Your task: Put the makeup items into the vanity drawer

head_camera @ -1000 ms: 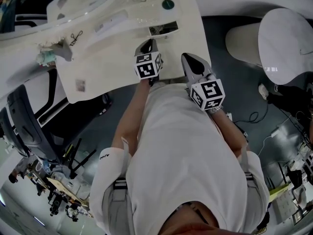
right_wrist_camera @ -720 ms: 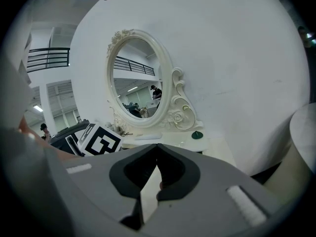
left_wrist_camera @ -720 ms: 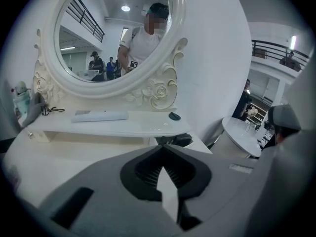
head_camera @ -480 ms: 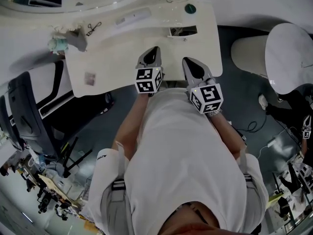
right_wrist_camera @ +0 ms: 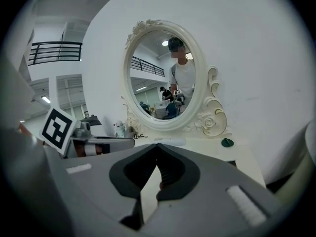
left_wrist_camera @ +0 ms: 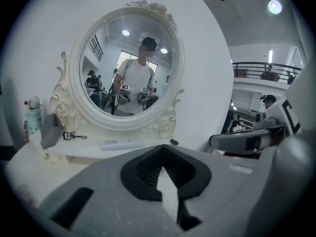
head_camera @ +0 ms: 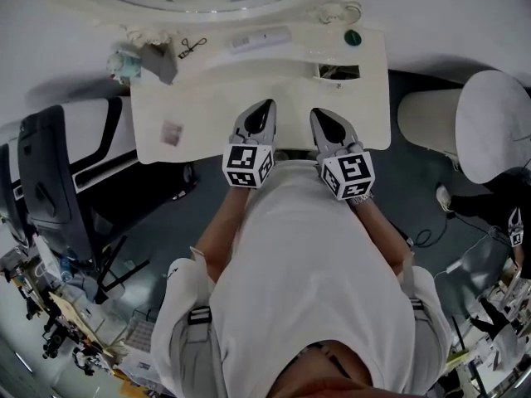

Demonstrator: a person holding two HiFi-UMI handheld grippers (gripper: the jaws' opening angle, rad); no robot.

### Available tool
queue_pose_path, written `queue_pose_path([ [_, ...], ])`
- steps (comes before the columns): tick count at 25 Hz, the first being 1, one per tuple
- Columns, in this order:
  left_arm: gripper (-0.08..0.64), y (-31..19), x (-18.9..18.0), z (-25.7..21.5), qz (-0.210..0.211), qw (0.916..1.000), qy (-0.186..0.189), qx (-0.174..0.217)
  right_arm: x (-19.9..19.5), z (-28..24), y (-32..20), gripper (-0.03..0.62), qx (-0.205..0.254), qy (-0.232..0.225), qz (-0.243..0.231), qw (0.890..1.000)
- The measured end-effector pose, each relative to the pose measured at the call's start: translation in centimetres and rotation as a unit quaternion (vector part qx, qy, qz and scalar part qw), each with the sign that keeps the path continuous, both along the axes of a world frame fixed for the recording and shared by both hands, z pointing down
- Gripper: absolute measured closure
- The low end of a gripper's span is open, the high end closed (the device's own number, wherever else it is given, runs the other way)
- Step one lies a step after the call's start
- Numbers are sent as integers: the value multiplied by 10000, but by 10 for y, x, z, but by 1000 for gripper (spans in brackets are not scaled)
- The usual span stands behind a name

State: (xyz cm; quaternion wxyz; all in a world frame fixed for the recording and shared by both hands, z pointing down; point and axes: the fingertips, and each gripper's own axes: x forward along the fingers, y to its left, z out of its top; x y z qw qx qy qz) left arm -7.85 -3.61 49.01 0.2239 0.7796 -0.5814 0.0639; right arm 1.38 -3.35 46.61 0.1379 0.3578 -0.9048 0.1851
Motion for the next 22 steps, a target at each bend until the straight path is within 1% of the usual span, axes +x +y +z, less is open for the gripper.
queue_pose_path([
  [5, 554, 15, -20, -25, 5, 9994, 134, 304, -26, -7, 1, 583, 263, -56, 68, 9996],
  [10, 554, 27, -32, -31, 213, 9986, -137, 464, -61, -11, 8, 584, 448, -59, -137, 9989],
  [13, 554, 33, -49, -30, 187, 9984, -144, 512, -81, -16, 13, 584, 608, -78, -340, 9975],
  [15, 554, 36, -59, -31, 135, 9980, -232, 573, -92, -21, 17, 584, 753, -90, -453, 9961],
  [18, 554, 39, -65, -37, 173, 9963, -378, 746, -104, -27, 23, 584, 928, -110, -600, 9938],
  [22, 554, 40, -62, -36, 371, 9954, -428, 776, -110, -29, 26, 584, 1013, -129, -636, 9927],
])
